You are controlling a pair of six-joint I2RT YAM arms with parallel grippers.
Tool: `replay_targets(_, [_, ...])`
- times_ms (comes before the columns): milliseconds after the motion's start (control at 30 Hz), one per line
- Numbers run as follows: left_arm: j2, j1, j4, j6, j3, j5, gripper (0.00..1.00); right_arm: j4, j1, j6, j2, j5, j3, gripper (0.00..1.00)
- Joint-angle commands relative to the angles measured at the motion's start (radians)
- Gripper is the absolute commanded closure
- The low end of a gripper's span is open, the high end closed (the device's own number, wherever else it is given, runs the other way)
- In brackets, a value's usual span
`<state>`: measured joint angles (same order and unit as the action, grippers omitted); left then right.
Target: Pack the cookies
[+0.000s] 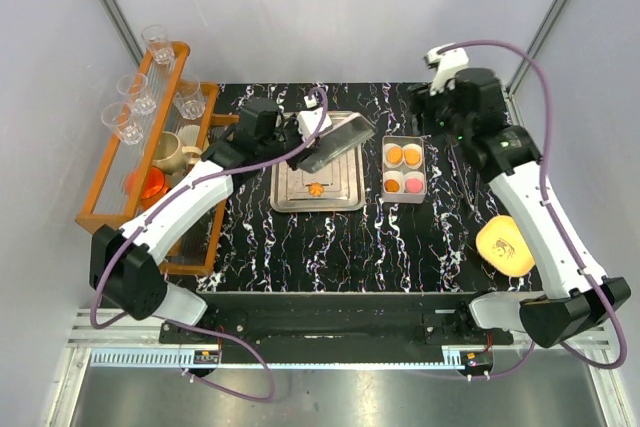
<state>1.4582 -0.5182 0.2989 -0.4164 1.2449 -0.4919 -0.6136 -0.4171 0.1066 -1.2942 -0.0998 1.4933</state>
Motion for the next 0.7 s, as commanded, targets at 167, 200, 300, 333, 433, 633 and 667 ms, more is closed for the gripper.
replay_targets(167, [-0.064,-0.224,-0.038,-0.557,0.114,0.591,1.0,-0.093,0.205,-0.166,-0.045,0.449,0.189,0.33])
replay_targets(200, [-0.062,-0.233,-0.046,-0.587,0.129,0.625,1.0,-0.104,0.219,-0.169,-0.056,0.484,0.2,0.33])
replay_targets(300, [-0.068,-0.273,-0.076,-0.702,0.128,0.726,1.0,-0.167,0.279,-0.173,-0.108,0.621,0.257,0.32])
replay_targets(333, [-0.074,-0.284,-0.095,-0.732,0.117,0.766,1.0,-0.193,0.293,-0.176,-0.135,0.65,0.269,0.33])
replay_targets(433, [-0.098,-0.341,-0.216,-0.867,0.051,0.863,1.0,-0.235,0.342,-0.18,-0.192,0.781,0.32,0.33])
replay_targets(633, [-0.133,-0.414,-0.545,-1.076,-0.131,0.949,1.0,-0.303,0.359,-0.121,-0.279,0.983,0.375,0.33])
replay_targets(667, [-0.134,-0.431,-0.587,-1.131,-0.181,0.954,1.0,-0.314,0.359,-0.111,-0.289,0.997,0.392,0.33])
